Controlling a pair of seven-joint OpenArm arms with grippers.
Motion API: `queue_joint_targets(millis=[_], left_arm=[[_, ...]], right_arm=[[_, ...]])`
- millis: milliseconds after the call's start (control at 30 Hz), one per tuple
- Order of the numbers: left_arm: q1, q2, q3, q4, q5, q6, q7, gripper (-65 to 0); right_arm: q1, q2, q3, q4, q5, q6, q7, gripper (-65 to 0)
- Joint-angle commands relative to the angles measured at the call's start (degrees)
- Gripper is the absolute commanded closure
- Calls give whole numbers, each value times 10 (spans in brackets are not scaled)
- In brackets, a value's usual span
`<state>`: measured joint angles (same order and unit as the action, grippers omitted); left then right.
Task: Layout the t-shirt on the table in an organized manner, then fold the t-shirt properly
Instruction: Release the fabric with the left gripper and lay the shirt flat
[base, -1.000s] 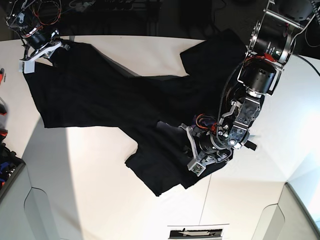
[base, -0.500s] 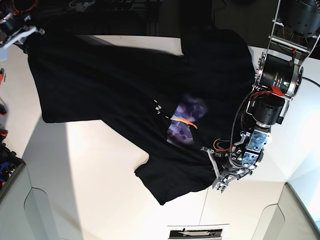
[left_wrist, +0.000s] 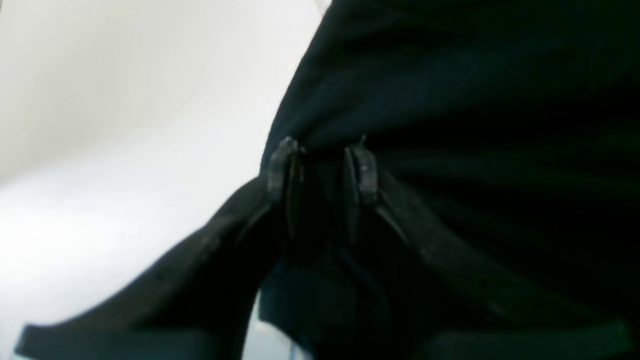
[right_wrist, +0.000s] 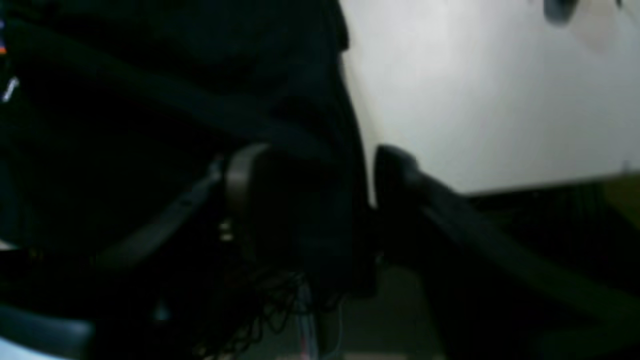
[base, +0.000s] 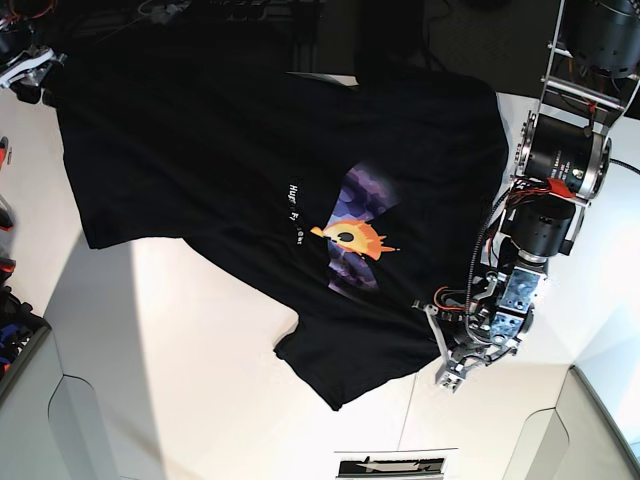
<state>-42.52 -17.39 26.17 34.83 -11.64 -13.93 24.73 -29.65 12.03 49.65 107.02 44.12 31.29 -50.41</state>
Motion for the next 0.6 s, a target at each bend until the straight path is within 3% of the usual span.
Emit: queue_joint_targets(millis=[0, 100, 267, 433, 500, 567], left_arm=[[-24, -14, -4, 31, -10, -7, -2, -183], [-15, -48, -4, 120, -55, -59, 29, -161], [22, -124, -4, 309, -163, -93, 90, -152], [95, -178, -4, 461, -193, -115, 139, -150], [136, -195, -4, 504, -194, -114, 144, -147], [180, -211, -4, 536, -194, -114, 146, -112]], right_arm=[[9, 8, 5, 10, 5, 1, 18, -347], [41, 8, 5, 10, -3, 0, 20, -347], [92, 8, 5, 9, -14, 0, 20, -347], [135, 8, 5, -7, -28, 0, 34, -337], [147, 8, 2, -18, -38, 0, 40, -221], [157, 8, -5, -29, -39, 0, 40, -23]])
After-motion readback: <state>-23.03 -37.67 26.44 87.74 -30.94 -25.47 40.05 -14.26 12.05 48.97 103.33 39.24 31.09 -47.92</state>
